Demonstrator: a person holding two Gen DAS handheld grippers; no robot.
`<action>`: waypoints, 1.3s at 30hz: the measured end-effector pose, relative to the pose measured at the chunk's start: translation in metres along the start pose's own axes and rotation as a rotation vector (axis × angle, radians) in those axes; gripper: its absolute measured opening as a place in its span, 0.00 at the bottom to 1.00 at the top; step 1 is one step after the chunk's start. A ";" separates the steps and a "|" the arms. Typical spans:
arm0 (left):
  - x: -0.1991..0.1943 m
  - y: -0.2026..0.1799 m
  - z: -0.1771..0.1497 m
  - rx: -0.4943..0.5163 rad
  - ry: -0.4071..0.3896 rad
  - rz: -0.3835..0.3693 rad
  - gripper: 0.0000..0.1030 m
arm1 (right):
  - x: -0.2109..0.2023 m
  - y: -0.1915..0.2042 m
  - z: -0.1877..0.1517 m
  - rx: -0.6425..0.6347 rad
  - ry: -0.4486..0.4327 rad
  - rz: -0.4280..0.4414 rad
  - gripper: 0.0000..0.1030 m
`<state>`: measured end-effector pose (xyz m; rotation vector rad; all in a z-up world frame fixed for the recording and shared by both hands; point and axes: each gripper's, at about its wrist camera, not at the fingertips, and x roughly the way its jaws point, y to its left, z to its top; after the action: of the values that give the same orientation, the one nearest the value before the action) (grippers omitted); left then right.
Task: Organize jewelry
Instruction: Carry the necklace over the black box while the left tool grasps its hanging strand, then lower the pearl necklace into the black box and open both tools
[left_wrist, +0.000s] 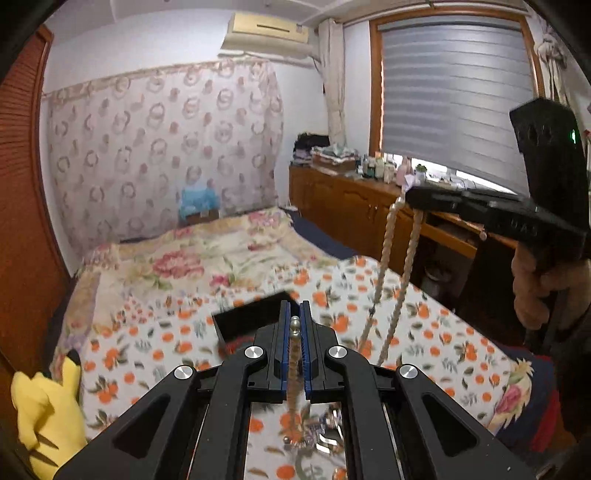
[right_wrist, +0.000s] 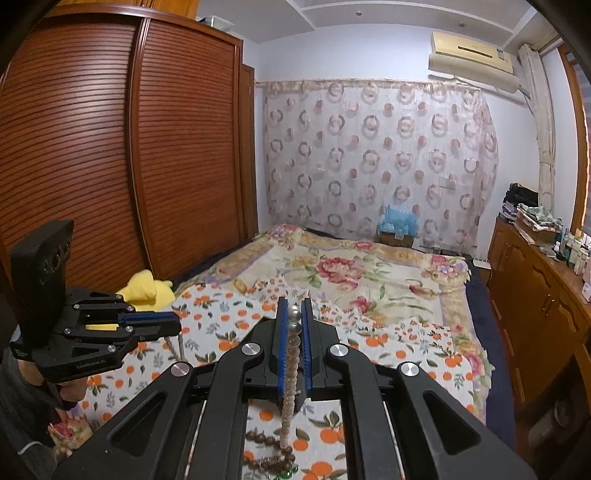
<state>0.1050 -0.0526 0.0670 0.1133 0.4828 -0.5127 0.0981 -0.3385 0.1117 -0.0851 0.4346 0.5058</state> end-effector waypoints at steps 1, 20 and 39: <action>0.000 0.001 0.006 0.001 -0.008 0.004 0.04 | 0.002 -0.001 0.003 -0.001 -0.003 -0.002 0.08; 0.066 0.039 0.056 -0.034 -0.022 0.070 0.04 | 0.047 -0.029 0.057 -0.004 -0.040 0.024 0.08; 0.117 0.064 -0.027 -0.107 0.169 0.067 0.05 | 0.180 -0.035 0.020 0.023 0.139 0.053 0.08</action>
<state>0.2141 -0.0432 -0.0130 0.0702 0.6680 -0.4121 0.2642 -0.2839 0.0528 -0.0867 0.5798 0.5492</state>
